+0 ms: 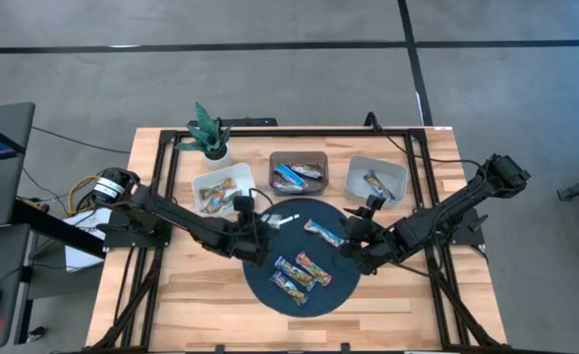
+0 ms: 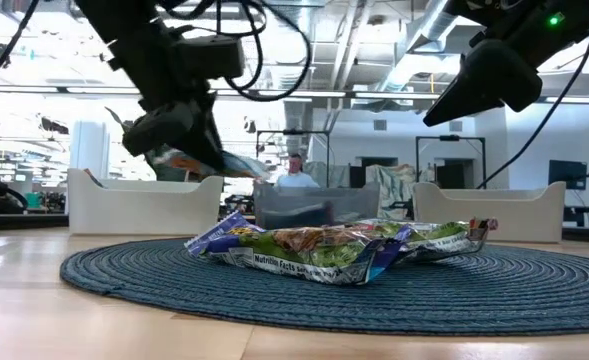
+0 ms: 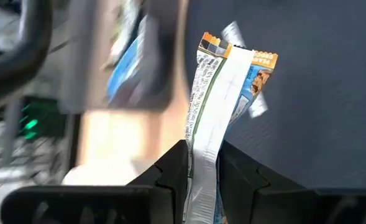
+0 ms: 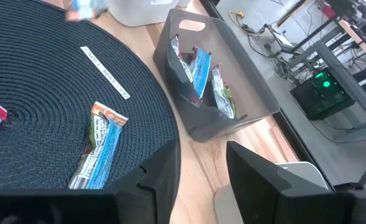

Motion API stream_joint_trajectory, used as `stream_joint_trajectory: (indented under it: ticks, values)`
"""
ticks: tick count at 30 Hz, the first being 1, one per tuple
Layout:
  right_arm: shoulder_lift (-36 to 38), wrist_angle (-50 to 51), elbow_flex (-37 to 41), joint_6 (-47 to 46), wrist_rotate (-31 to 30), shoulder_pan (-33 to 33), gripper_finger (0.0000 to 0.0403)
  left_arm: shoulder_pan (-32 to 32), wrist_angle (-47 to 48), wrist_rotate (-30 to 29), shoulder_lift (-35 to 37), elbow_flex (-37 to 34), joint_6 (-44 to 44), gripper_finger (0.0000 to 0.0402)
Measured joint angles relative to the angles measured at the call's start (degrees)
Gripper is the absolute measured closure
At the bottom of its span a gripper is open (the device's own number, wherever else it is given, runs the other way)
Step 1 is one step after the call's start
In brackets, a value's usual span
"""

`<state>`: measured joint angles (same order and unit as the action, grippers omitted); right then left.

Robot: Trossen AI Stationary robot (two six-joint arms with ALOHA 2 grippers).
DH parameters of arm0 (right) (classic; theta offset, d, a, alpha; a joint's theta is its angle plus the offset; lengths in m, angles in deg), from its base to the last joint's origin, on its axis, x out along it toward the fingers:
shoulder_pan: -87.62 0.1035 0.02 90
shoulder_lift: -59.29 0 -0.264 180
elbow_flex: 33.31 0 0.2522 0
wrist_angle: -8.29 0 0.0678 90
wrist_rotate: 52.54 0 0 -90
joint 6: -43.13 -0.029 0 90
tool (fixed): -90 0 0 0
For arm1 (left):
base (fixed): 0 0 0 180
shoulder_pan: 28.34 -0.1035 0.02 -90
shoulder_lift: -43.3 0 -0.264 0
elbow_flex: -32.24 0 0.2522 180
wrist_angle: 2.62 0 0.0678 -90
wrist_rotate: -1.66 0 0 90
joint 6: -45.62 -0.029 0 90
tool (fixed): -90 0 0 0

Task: Pick and place Granola Bars by type
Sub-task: Put the bottom orange granola bar into the white bin

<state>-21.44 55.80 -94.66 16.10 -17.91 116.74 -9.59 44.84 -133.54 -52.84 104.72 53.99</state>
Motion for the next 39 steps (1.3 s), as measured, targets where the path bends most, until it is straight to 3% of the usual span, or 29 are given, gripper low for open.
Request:
stream_joint_trajectory:
  ticks: [6,15,19,26,32,39]
  values:
    - [-0.04,0.01,0.00,0.00,-0.01,0.00,0.0269,1.38,13.71,-8.12,0.14,0.02,13.00,0.0333]
    - [-0.09,-0.15,0.00,-0.02,-0.01,0.00,0.0269,1.99,39.70,-12.64,1.22,-0.10,42.17,0.0333]
    - [-0.15,-0.37,0.00,0.00,-0.01,0.00,0.0269,1.52,43.72,-15.53,1.20,-2.88,50.26,0.0333]
    - [-0.15,-0.47,0.00,-0.02,-0.01,0.00,0.0269,-0.87,45.94,-17.75,1.22,-5.74,55.57,0.0333]
    - [-0.15,-0.50,0.00,-0.02,-0.01,0.00,0.0269,-1.52,43.36,-17.86,1.22,-5.77,53.34,0.0330]
    - [-0.15,-0.64,0.00,-0.02,-0.01,0.00,0.0269,-1.52,42.18,-18.08,1.22,-5.77,51.68,0.0262]
